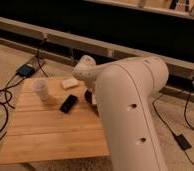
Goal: Place the bottle in the ceramic bowl
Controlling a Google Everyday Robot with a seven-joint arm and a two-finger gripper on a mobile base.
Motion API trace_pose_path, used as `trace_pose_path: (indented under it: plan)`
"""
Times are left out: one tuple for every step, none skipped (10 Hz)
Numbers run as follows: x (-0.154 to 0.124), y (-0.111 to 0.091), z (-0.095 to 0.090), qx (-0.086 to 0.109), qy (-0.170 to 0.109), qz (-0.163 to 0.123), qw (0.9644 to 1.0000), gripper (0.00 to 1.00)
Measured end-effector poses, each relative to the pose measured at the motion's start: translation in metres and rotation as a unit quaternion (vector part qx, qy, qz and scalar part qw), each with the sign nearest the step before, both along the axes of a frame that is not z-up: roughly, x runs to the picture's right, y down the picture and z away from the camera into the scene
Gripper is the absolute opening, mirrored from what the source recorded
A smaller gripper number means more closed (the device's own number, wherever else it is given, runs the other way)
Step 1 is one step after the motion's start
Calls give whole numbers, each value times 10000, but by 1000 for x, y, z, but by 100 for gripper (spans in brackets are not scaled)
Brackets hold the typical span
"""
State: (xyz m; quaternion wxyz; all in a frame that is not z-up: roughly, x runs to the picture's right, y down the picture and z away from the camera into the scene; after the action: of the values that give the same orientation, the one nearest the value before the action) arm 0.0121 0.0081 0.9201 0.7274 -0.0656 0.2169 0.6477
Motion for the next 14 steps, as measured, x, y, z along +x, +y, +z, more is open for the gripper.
trace_pose_path:
  plan:
    - [0,0,0,3,5,5,10000,80]
    - [0,1,0,4,10,9,10000,80]
    - [1,1,0,2,14,11,10000,80]
    - [0,2,-1,2,11,13,10000,80]
    - [0,1,-1,7,10,16,10000,80]
    - [0,1,-2,11,8,18,10000,80]
    - [0,-1,-3,32,-2,27,10000,80]
    - [-1,-3,-4,63,-20,37,10000,80]
    - [-2,-6,-7,100,-43,49,9999,80]
    - [-4,-10,-10,150,-72,59,9998,80]
    - [-6,-15,-16,191,-97,70,9997,80]
    - [-8,-16,-20,187,-109,81,9997,80]
    - [-13,-16,-27,133,-128,101,9998,80]
    - [-18,-13,-32,23,-157,120,9998,80]
